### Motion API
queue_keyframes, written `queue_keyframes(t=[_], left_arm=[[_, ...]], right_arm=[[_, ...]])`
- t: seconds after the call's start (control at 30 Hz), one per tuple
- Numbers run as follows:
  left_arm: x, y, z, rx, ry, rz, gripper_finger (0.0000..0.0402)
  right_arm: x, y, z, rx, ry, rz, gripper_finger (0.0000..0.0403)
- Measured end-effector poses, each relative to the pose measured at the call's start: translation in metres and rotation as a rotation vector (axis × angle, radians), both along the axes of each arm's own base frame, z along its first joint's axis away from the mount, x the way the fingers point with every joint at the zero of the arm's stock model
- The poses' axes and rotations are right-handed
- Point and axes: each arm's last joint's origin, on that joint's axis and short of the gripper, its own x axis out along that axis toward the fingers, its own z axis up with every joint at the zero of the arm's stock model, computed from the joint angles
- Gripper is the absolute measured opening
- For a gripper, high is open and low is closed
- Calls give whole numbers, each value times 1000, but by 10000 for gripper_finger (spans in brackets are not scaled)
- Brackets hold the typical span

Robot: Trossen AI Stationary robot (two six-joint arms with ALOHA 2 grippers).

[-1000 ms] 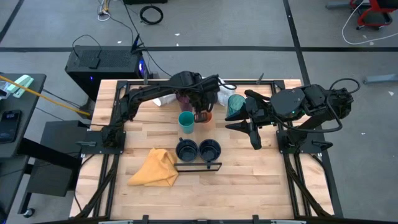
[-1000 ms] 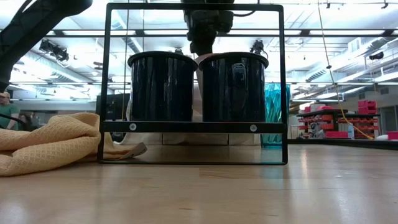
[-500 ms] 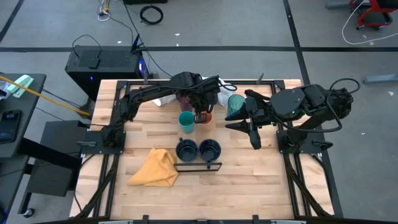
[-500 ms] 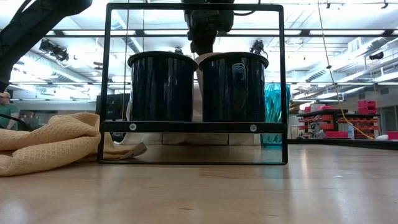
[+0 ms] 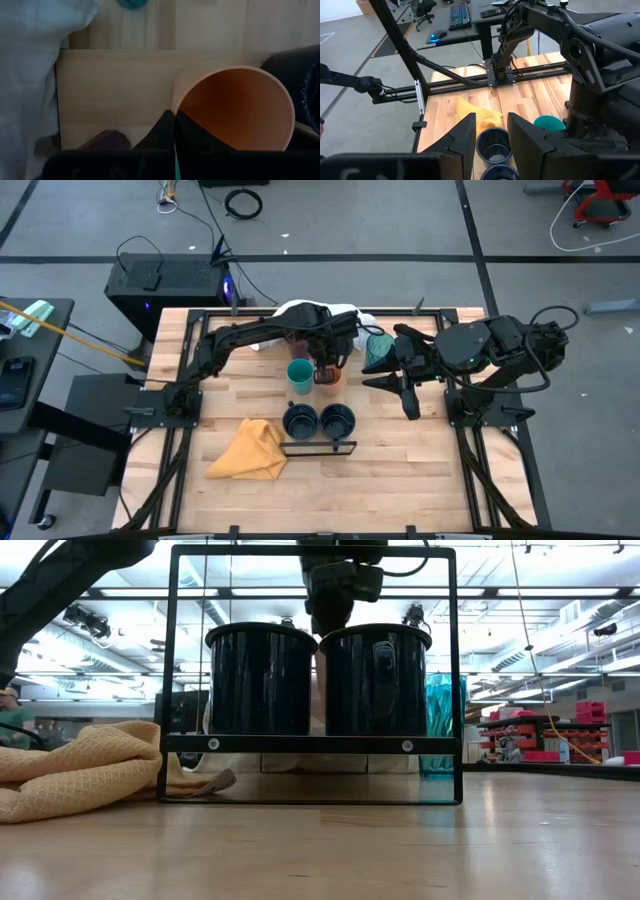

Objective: Stack small to large cups/mugs on shelf
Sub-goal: Put the orange cup on the shelf

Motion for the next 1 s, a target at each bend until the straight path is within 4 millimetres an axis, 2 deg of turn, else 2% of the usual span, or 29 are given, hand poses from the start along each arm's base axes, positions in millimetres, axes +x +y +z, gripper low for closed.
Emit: queue_keyframes(t=[1.0], left_arm=[[2,3,1,20,-25,-17,16]], right_arm=[[0,0,0,-7,1,3,118]])
